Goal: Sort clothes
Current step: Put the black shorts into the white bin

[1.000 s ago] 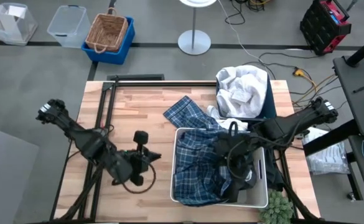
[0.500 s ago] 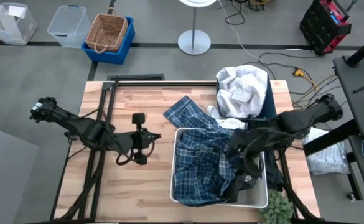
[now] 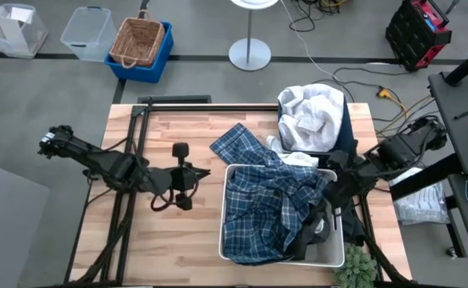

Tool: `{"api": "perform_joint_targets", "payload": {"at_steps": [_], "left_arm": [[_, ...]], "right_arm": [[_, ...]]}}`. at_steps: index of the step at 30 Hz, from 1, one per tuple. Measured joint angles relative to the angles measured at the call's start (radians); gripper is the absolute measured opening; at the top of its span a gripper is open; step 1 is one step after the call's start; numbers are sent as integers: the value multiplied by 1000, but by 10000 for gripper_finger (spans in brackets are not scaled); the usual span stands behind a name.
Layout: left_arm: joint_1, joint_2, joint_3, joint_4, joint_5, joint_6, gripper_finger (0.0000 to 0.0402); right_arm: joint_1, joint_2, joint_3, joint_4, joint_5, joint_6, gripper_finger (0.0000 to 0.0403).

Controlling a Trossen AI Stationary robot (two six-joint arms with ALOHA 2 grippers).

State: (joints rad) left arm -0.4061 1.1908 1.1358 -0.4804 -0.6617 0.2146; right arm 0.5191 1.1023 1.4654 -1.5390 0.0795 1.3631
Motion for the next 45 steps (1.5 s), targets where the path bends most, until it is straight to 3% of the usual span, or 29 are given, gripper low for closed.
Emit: {"api": "perform_joint_targets", "payload": {"at_steps": [6, 12, 16, 18, 28, 33, 40, 45], "left_arm": [[21, 0, 0, 12, 0, 14, 0], [39, 0, 0, 18, 0, 18, 0], [48, 0, 0, 23, 0, 18, 0], [51, 0, 0, 28, 0, 17, 0], [51, 1, 0, 33, 0, 13, 0], [50, 1, 0, 33, 2, 9, 0], [50, 1, 0, 32, 53, 5, 0], [50, 1, 0, 32, 53, 5, 0]], "right_arm": [[12, 13, 8, -26, 113, -20, 135], [11, -17, 12, -33, 257, -2, 23], [-4, -42, 2, -32, 438, -43, 11], [-41, -52, -15, -33, 452, -78, 10], [-378, -124, -185, -33, 196, -212, 9], [-479, -181, -284, -32, 86, -259, 9], [-472, -264, -445, -34, -163, -167, 9], [-406, -254, -488, 10, -175, -101, 9]]}}
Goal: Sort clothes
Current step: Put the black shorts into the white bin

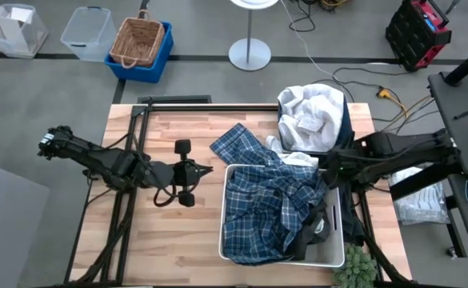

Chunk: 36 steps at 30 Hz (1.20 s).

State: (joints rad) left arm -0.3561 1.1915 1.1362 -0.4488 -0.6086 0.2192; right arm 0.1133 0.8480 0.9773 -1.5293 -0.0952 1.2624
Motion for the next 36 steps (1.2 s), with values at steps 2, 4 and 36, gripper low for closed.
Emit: {"api": "perform_joint_targets", "payload": {"at_steps": [2, 4, 36], "left_arm": [[0, 0, 0, 0, 0, 0, 0], [0, 0, 0, 0, 0, 0, 0], [3, 1, -68, 43, 0, -33, 0]], "right_arm": [[25, 21, -1, 55, 1, 0, 9], [46, 48, -2, 115, 9, -5, 9], [82, 221, -41, 94, 133, -100, 215]]}}
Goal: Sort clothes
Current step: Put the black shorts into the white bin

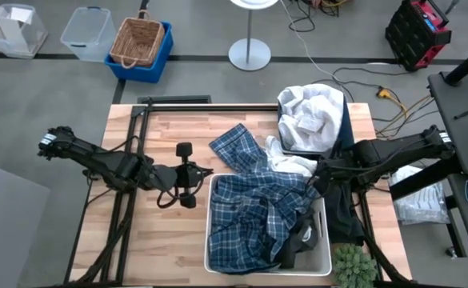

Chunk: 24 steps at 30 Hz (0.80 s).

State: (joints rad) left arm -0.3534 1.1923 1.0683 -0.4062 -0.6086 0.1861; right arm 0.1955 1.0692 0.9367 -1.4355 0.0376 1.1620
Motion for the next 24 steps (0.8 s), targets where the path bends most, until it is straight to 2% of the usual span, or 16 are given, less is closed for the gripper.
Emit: {"api": "perform_joint_targets", "payload": {"at_steps": [3, 6, 9, 12, 13, 18, 22, 24], "left_arm": [[0, 0, 0, 3, 0, -1, 0], [0, 0, 0, 4, 0, -11, 0], [0, 0, 0, 3, 0, -20, 0], [0, 0, 0, 3, 0, -23, 0], [0, 0, 0, 3, 0, -23, 0], [0, 0, 0, 1, 0, -22, 0], [0, 0, 0, -1, 0, -24, 0], [0, -1, 0, -2, 0, -33, 0]], "right_arm": [[0, -2, 22, -11, 25, -2, 223], [-1, -7, 34, -46, 35, 8, 196], [1, -11, 17, -59, 22, 15, 131], [10, -16, 7, -61, 16, 13, 40], [14, -21, 7, -61, 23, 6, 26], [54, -63, 69, -166, 94, 44, 9], [125, -123, 156, -152, 146, 80, 9], [157, -144, 193, -151, 133, 75, 9]]}}
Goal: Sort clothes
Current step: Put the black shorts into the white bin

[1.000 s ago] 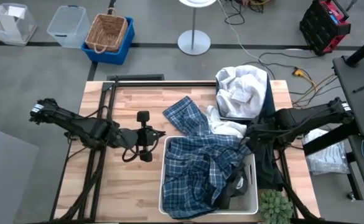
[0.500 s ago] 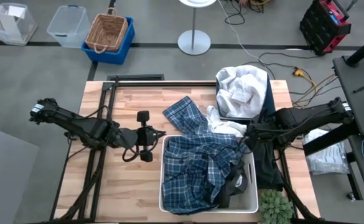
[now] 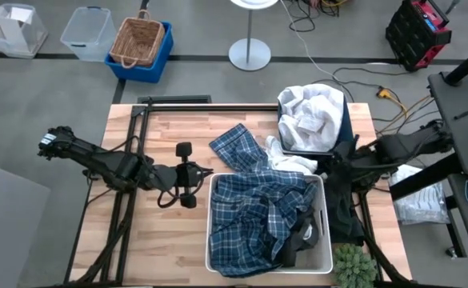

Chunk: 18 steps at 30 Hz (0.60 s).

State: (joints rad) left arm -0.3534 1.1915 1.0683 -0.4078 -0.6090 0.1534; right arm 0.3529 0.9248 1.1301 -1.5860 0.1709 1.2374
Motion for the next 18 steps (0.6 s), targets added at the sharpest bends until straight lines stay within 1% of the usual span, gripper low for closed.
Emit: {"api": "perform_joint_targets", "payload": {"at_steps": [3, 5, 7, 11, 14, 18], "left_arm": [[0, -1, 0, 1, 0, -13, 0], [0, -1, 0, 2, 0, -28, 0], [0, -1, 0, 3, -1, -49, 0], [0, -1, 0, 5, -1, -70, 0], [0, -1, 0, 9, -1, -70, 0], [0, -1, 0, 14, -1, -70, 0]], "right_arm": [[45, -24, 23, 5, -59, 3, 9], [77, -41, 8, 11, -132, 8, 11], [117, -53, -43, 11, -163, 20, 14], [187, -63, -213, 9, -165, 77, 25], [205, -58, -317, 22, -171, 130, 50], [212, -70, -367, 85, -181, 189, 110]]}}
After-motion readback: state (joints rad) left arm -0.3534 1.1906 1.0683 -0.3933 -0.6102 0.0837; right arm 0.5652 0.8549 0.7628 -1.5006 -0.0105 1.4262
